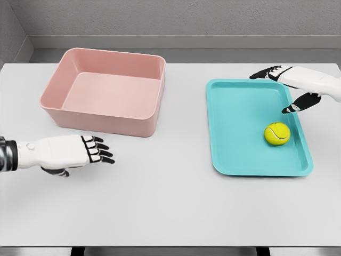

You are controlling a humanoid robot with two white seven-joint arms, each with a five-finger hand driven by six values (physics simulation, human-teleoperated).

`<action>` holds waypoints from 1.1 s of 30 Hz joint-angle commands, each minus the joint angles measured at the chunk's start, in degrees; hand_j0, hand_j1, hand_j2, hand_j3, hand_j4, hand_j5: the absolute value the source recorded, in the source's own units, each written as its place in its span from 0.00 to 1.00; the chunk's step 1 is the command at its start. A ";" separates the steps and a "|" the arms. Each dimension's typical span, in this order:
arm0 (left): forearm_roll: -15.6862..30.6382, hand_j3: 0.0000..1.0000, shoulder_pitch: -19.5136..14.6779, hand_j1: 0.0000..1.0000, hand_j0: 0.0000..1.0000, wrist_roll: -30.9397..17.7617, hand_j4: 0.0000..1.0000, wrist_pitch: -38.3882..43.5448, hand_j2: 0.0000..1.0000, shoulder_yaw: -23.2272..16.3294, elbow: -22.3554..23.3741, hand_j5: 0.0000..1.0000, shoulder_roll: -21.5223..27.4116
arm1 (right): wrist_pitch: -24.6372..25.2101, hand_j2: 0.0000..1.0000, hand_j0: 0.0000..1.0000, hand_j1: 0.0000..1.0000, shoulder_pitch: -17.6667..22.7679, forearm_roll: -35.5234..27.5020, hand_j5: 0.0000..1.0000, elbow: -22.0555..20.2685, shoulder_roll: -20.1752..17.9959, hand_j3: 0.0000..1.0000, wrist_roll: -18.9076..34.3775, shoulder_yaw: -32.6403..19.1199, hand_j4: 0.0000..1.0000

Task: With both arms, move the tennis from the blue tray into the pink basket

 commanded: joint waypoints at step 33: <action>5.66 1.00 -12.74 1.00 1.00 -10.12 1.00 0.09 1.00 -10.38 -0.01 1.00 -1.80 | 0.10 1.00 1.00 1.00 4.13 0.22 1.00 0.78 -3.74 1.00 4.37 3.95 1.00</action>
